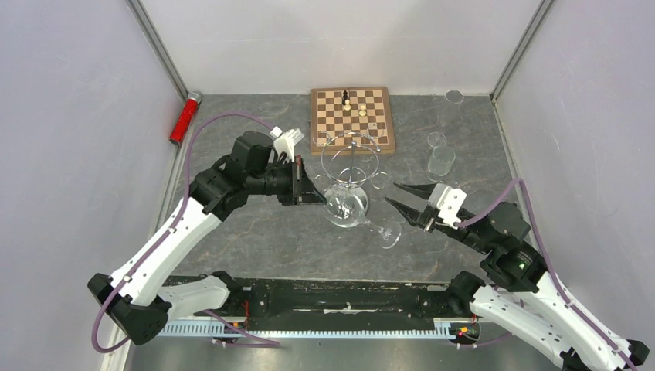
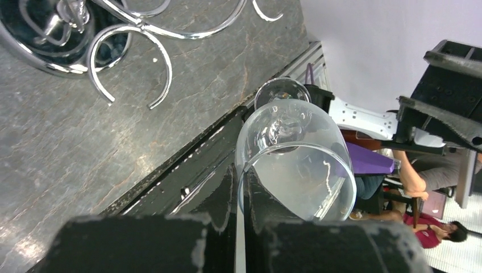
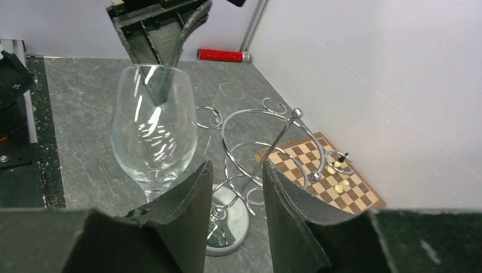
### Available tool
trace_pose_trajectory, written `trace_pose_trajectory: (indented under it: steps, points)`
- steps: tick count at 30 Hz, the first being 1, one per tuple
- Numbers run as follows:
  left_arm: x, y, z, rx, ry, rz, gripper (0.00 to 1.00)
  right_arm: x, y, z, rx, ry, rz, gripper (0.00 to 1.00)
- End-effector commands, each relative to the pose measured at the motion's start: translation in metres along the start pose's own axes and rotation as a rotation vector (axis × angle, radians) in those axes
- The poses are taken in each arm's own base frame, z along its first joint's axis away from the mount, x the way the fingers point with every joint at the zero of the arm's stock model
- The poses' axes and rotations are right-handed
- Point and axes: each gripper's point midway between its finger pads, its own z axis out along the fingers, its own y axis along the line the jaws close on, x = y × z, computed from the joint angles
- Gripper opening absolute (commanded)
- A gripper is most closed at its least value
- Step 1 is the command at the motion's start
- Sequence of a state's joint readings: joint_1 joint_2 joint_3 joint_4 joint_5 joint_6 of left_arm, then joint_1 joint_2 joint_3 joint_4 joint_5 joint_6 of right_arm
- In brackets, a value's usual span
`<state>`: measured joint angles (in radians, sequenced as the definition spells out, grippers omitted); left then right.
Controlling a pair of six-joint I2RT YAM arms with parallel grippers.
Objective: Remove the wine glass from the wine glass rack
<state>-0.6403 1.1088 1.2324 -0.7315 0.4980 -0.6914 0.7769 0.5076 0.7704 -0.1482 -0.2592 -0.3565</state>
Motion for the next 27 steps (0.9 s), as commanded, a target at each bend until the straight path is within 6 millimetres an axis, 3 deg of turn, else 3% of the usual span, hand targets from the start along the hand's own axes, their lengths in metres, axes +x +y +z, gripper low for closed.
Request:
trace_pose_trajectory:
  steps: [1,17,27]
  points:
    - [-0.005,-0.014,-0.026,0.025,-0.069,0.093,0.02,-0.016,-0.015,-0.003,0.068,-0.024,0.014,0.40]
    - [0.000,0.063,-0.077,-0.447,-0.150,0.131,0.02,-0.008,-0.015,0.002,0.077,0.003,0.051,0.41]
    - [-0.027,0.103,-0.118,-0.799,-0.223,0.181,0.02,-0.002,-0.013,0.004,0.064,0.024,0.056,0.41]
